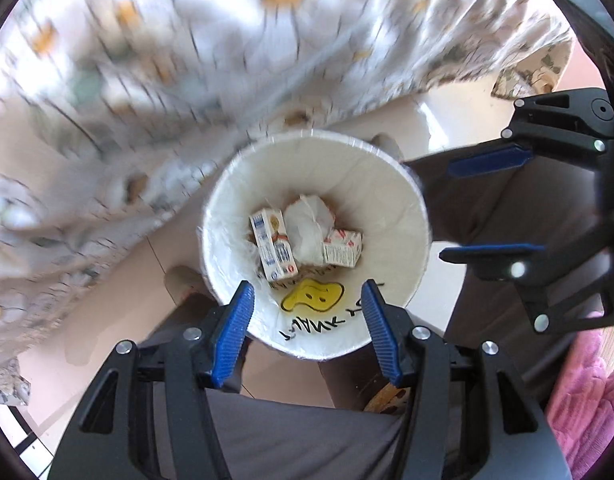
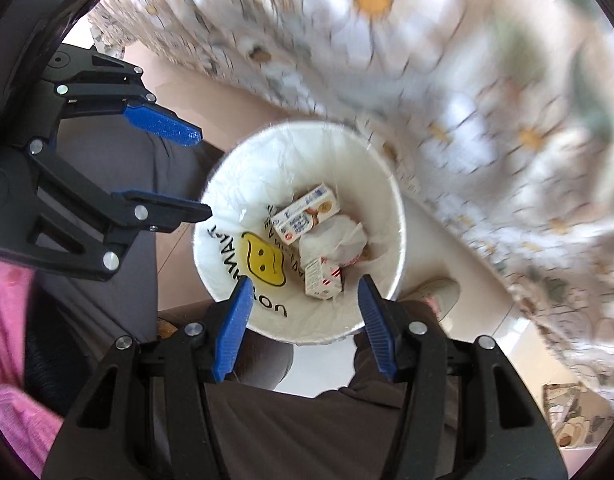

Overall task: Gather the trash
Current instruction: 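Raise both open tools from the bin and move them over the bed, then grasp the green cube with the left tool while the right tool grasps the green brick, then carry the green cube and green brick over to the trash bin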

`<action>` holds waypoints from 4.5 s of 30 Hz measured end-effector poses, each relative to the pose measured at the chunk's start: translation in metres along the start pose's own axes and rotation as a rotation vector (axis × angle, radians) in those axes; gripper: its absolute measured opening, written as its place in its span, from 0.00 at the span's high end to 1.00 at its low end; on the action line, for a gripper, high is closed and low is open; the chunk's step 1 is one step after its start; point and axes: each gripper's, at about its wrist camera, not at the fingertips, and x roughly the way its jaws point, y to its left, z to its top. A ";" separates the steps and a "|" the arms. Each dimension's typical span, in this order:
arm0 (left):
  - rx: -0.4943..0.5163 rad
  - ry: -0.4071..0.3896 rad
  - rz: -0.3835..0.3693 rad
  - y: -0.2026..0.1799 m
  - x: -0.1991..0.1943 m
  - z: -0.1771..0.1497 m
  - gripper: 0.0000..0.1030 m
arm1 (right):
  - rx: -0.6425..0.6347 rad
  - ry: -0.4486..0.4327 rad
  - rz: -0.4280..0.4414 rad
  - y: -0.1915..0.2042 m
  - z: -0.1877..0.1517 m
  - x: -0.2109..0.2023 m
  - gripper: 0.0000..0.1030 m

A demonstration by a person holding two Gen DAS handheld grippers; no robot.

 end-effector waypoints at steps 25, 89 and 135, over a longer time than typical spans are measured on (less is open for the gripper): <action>-0.058 -0.335 0.164 0.062 -0.199 0.137 0.43 | -0.031 -0.324 -0.294 -0.097 0.079 -0.239 0.46; -0.115 -0.468 0.203 0.202 -0.171 0.394 0.69 | -0.024 -0.340 -0.248 -0.285 0.309 -0.194 0.79; 0.039 -0.652 0.317 0.017 -0.361 0.064 0.69 | -0.203 -0.532 -0.471 0.019 0.078 -0.391 0.79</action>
